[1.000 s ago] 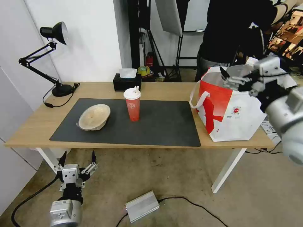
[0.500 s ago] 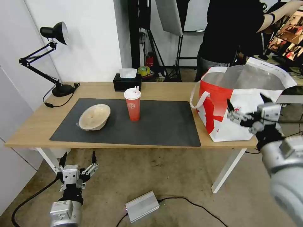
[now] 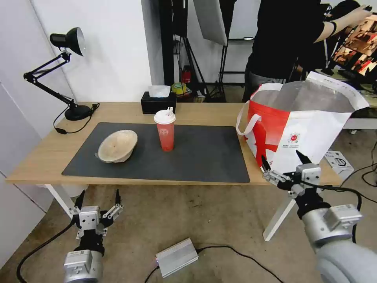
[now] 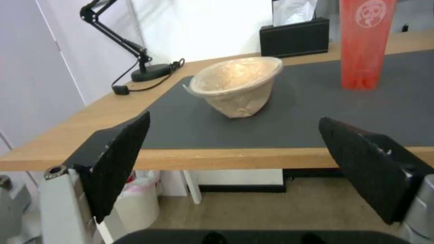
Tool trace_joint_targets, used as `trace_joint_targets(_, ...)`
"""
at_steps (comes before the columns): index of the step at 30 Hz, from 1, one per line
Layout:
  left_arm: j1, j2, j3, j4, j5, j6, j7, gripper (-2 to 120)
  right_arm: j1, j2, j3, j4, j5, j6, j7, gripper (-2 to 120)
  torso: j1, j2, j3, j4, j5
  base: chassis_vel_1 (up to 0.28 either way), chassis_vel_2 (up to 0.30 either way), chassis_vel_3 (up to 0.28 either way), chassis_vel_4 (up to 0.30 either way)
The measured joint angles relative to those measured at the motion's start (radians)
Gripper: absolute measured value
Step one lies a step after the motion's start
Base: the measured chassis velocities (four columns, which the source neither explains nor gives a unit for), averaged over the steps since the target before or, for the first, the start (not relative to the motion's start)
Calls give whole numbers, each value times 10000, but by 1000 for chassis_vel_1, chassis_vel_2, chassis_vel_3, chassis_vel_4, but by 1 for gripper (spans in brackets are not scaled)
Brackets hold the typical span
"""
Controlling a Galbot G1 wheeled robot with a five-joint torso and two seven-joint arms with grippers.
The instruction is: Pick up the trash from the table and place it into the takeout bag.
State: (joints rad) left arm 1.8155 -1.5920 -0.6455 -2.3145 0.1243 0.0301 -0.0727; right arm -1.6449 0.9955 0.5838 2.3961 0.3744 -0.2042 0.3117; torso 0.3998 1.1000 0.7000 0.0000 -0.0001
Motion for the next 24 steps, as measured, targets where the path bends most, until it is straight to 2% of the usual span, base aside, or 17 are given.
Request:
trace_joint_targets(8, -88, 0, 53, 172, 0, -9, -1, 100, -149, 155, -529, -851, -673, 784, 48, 100, 1, -1, 0, 0, 1, 0, 0, 0, 0)
trace_joint_targets(24, -111, -1, 51, 231, 10, -27, -4, 100, -444, 607, -1085, -1519, -1375, 1465, 905, 100, 2, -1, 0, 0, 0, 0, 0, 0, 0)
